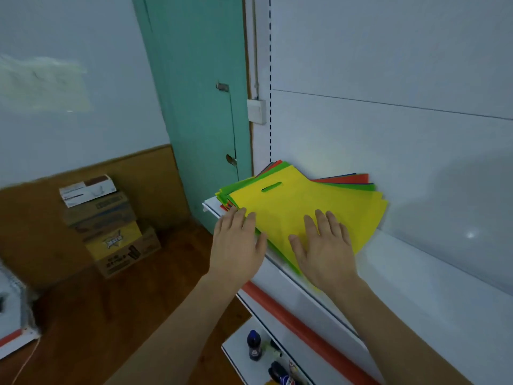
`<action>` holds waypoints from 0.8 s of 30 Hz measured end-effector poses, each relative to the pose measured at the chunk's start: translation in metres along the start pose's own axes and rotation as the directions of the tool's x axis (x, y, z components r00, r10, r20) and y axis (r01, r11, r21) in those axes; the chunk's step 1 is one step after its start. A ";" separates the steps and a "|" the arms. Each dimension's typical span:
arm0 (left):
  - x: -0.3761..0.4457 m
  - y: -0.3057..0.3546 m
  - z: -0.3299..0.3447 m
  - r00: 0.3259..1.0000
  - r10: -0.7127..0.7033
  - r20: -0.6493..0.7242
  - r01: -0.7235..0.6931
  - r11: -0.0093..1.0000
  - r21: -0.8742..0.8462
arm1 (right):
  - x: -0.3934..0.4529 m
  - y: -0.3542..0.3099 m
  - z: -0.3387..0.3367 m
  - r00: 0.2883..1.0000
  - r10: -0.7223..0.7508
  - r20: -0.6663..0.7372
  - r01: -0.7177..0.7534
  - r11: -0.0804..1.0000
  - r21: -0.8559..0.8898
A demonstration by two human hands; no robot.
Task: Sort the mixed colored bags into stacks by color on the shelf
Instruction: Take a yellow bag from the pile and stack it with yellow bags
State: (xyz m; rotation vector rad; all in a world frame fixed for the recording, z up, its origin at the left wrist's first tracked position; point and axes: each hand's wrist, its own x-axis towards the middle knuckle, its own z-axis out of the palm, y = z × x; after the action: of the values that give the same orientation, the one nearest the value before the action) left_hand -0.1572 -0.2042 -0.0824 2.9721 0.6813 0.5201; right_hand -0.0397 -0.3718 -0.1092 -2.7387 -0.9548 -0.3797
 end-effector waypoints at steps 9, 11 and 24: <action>0.088 -0.028 0.041 0.977 0.202 0.062 -0.204 0.978 0.043 | 0.026 -0.004 0.027 0.989 0.142 0.037 -0.136 0.981 -0.139; 0.099 -0.032 0.047 0.969 0.226 0.102 -0.232 0.971 0.056 | 0.022 -0.007 0.026 0.979 0.205 0.016 -0.200 0.970 -0.140; 0.106 -0.042 0.059 0.914 0.405 0.021 -0.406 0.913 0.034 | -0.011 -0.009 0.004 0.535 0.843 -0.052 -0.842 0.537 0.057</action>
State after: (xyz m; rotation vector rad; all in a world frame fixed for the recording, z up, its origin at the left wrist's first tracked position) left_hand -0.0649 -0.1193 -0.1095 3.1557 0.0614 0.5083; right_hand -0.0531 -0.3704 -0.1160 -2.7279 0.4683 -0.2567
